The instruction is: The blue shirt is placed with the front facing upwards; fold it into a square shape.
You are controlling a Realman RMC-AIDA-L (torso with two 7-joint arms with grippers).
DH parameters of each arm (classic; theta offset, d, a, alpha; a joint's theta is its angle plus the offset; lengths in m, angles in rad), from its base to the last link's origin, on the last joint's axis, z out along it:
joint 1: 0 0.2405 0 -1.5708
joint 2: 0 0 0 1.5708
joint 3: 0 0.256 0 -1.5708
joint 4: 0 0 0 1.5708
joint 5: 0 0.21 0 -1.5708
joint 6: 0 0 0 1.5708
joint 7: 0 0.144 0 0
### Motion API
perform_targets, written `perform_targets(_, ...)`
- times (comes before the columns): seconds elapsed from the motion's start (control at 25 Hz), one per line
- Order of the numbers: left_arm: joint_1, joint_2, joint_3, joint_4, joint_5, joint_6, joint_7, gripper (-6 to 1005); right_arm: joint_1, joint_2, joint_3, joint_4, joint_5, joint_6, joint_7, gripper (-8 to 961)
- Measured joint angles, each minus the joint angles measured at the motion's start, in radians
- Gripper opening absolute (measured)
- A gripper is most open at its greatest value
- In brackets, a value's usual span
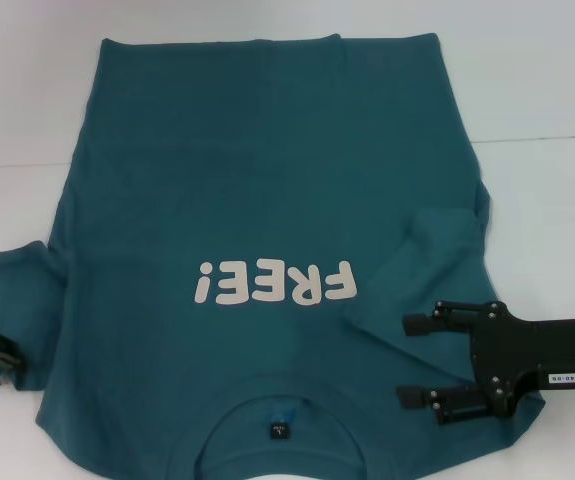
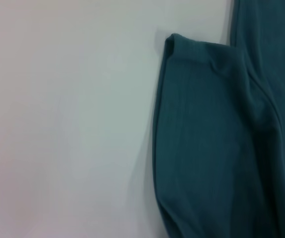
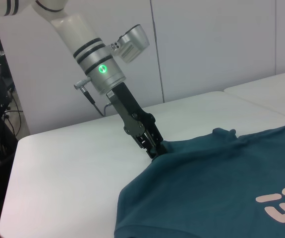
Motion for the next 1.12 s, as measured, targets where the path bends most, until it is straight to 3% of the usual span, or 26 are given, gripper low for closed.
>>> perform_targets(0.28,0.000,0.001,-0.004,0.000,0.002,-0.005,0.000,296,0.000,0.000,0.000,0.001,0.000,0.000,0.000,916)
perform_targets(0.6,0.002,0.002,0.001,0.001,0.003,-0.009,0.002,74,0.001,0.000,0.000,0.001,0.000,-0.001,0.003,916)
perform_targets(1.12,0.002,0.001,0.005,0.005,0.003,-0.009,0.036,57,0.004,0.000,0.000,0.003,0.000,-0.001,0.003,916)
